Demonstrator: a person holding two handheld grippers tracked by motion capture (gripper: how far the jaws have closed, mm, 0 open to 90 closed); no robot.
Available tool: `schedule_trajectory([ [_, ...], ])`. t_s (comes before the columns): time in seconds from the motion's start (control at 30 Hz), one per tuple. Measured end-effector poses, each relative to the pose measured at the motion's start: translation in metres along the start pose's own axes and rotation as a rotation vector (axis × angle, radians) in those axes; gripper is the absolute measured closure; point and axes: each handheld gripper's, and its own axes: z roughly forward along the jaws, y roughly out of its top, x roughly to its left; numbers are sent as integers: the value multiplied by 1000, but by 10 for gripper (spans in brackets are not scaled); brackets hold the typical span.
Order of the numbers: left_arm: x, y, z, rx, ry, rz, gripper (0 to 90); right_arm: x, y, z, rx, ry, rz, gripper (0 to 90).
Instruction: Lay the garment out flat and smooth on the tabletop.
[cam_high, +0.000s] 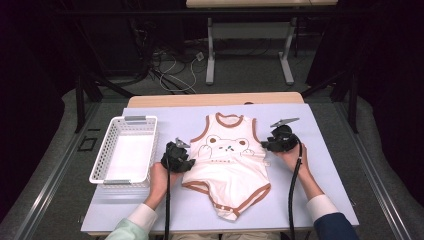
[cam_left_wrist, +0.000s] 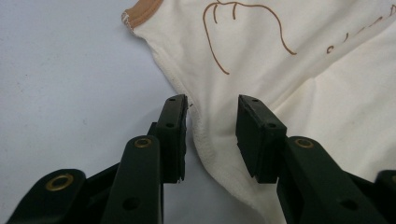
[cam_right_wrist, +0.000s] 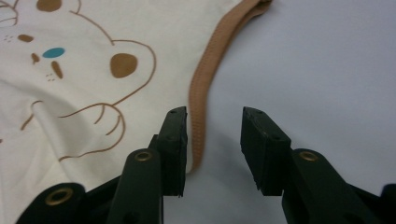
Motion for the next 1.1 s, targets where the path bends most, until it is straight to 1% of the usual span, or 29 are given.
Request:
schedule_trajectory([
  [0.07, 0, -1, 1, 6, -9, -2, 635, 5, 0, 4, 32, 3, -15, 609],
  [0.1, 0, -1, 1, 0, -11, -11, 635, 8, 0, 6, 35, 10, -16, 609],
  [0.13, 0, -1, 0, 6, -12, -3, 639, 10, -1, 8, 50, 1, -31, 609],
  [0.2, -1, -2, 0, 0, -11, -5, 640, 13, -1, 10, 61, -2, -34, 608],
  [0.23, -1, -2, 0, 0, -16, -1, 646, 14, 0, 10, 64, -7, -29, 620],
  [0.27, -1, -3, -1, 6, -19, 7, 654, 14, 0, 9, 67, -12, -35, 634],
  [0.3, -1, -3, -1, 4, -22, 7, 662, 15, -1, 9, 64, -1, -18, 646],
  [0.33, -1, -4, -1, 8, -28, 10, 669, 15, -1, 9, 66, -2, -11, 666],
  [0.37, -1, -4, -1, 0, -31, 0, 674, 15, -2, 9, 65, -5, -11, 701],
  [0.43, 1, -5, -1, -2, -39, 5, 678, 14, -3, 8, 67, -5, -5, 770],
  [0.47, 1, -5, -1, -4, -46, -4, 686, 14, -3, 8, 61, 11, 7, 801],
  [0.53, 1, -6, -2, -3, -58, -2, 718, 13, -4, 8, 60, 27, 6, 850],
  [0.6, 1, -6, -2, 1, -77, 2, 764, 15, -3, 8, 60, 25, 0, 870],
  [0.67, 1, -7, -2, 0, -90, -1, 822, 17, -2, 7, 65, 6, -29, 877],
  [0.7, 2, -6, -4, 19, -107, 7, 838, 17, -1, 7, 67, -22, -48, 878],
  [0.73, 2, -6, -3, 17, -109, 7, 856, 16, 0, 5, 71, -43, -69, 878],
  [0.8, 1, -6, -3, 16, -112, 4, 863, 13, 0, 1, 78, -62, -80, 878],
  [0.83, 0, -6, -4, 17, -119, 0, 865, 12, 1, -1, 70, -68, -80, 878],
  [0.9, -1, -7, -4, 19, -120, -4, 866, 10, 2, -4, 58, -82, -85, 877],
  [0.93, -1, -6, -4, 26, -131, -4, 867, 10, 2, -4, 60, -85, -85, 877],
  [0.97, -1, -6, -4, 26, -131, -4, 867, 10, 1, -3, 62, -98, -91, 876],
  [1.0, -3, -7, -4, 29, -137, -8, 867, 9, 1, 0, 70, -93, -93, 875],
  [1.03, -4, -7, -5, 37, -139, 1, 867, 9, 0, 2, 75, -89, -95, 874],
  [1.07, -5, -7, -5, 41, -146, 2, 866, 10, -1, 4, 88, -85, -82, 872],
  [1.1, -7, -7, -6, 42, -147, 3, 865, 9, -1, 4, 89, -85, -88, 871],
])
